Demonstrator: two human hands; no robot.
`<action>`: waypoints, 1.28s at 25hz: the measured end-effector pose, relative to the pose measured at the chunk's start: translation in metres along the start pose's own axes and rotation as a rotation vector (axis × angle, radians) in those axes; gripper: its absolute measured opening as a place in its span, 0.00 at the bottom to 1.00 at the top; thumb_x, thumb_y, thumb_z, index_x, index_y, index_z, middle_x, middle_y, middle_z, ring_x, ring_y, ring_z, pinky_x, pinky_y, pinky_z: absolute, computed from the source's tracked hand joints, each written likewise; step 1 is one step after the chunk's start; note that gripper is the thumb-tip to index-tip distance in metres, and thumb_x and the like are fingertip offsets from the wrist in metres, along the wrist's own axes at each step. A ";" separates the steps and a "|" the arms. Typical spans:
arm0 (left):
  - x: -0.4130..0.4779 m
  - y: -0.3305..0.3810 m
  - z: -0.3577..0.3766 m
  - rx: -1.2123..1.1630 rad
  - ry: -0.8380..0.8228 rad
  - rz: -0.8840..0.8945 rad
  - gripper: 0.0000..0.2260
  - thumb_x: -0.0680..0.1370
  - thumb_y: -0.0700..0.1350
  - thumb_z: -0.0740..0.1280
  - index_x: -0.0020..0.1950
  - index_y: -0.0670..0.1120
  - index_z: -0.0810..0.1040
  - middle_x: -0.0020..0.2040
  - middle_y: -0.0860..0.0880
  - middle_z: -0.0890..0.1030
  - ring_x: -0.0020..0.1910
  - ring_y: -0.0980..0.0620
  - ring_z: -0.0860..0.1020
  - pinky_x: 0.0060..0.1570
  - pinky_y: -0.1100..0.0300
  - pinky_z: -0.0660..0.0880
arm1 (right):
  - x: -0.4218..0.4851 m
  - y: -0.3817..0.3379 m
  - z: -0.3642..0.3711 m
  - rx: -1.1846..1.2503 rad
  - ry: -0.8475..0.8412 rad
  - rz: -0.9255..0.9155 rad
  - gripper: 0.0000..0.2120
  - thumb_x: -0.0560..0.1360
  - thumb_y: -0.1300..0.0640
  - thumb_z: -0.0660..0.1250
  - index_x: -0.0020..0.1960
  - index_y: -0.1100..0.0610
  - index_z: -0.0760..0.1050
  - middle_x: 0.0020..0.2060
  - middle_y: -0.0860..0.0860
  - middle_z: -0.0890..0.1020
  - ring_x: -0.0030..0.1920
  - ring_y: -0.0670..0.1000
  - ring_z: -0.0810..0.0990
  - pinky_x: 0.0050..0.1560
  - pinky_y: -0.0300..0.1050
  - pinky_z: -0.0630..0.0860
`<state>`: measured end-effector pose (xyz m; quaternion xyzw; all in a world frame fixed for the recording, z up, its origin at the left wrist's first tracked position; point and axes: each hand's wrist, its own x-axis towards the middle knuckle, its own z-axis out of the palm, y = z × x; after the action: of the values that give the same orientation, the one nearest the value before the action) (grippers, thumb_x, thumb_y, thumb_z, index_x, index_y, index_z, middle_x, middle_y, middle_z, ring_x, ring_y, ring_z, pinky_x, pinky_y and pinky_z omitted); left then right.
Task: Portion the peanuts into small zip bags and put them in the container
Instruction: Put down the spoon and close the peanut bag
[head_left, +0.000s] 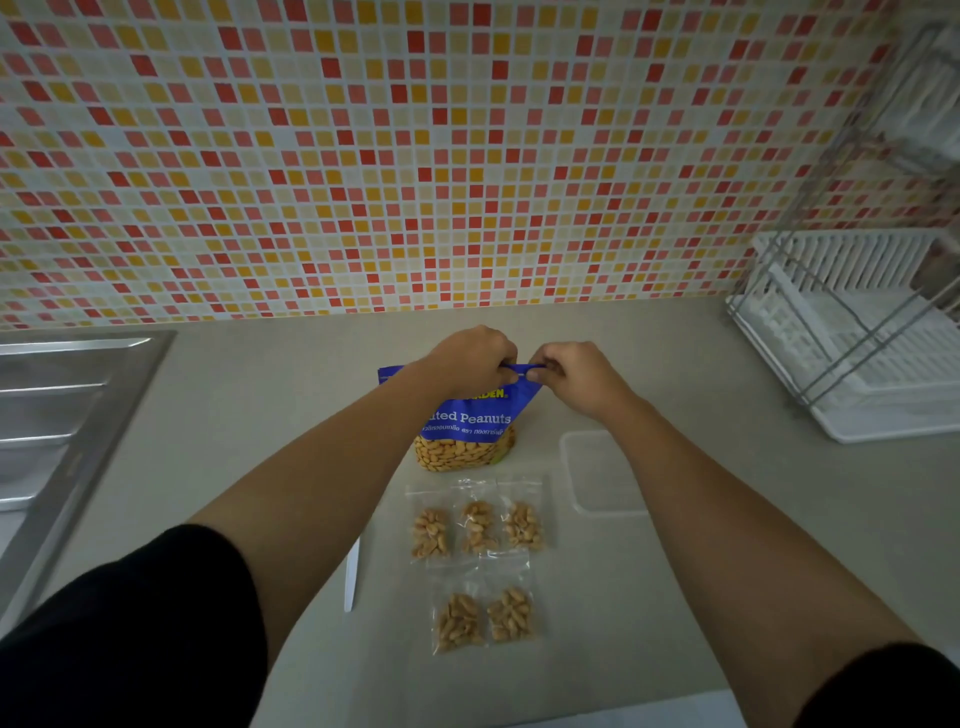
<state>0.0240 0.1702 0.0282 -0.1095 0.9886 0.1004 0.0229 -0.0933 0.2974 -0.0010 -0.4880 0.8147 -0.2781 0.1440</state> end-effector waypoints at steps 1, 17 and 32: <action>-0.003 -0.002 0.002 0.051 0.024 0.006 0.12 0.79 0.49 0.61 0.51 0.42 0.78 0.49 0.43 0.79 0.50 0.45 0.76 0.45 0.54 0.68 | 0.000 0.001 0.002 -0.001 0.016 0.000 0.05 0.74 0.61 0.67 0.47 0.61 0.79 0.40 0.56 0.81 0.40 0.51 0.76 0.42 0.41 0.70; -0.087 -0.090 0.003 -0.102 0.199 -0.182 0.13 0.77 0.49 0.66 0.49 0.39 0.80 0.45 0.43 0.81 0.47 0.46 0.78 0.45 0.56 0.73 | 0.000 0.003 0.004 -0.032 0.061 -0.040 0.05 0.74 0.59 0.68 0.46 0.60 0.80 0.41 0.56 0.84 0.40 0.49 0.77 0.43 0.42 0.72; -0.089 -0.047 0.092 -1.485 0.473 -0.628 0.13 0.79 0.43 0.63 0.62 0.46 0.67 0.63 0.42 0.72 0.61 0.43 0.75 0.48 0.50 0.79 | -0.031 -0.009 0.078 0.663 0.122 0.353 0.12 0.75 0.56 0.67 0.55 0.49 0.68 0.52 0.51 0.80 0.53 0.53 0.81 0.56 0.61 0.77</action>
<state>0.1235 0.1631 -0.0650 -0.3842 0.5679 0.6885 -0.2362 -0.0325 0.2965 -0.0593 -0.2496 0.7590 -0.5263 0.2909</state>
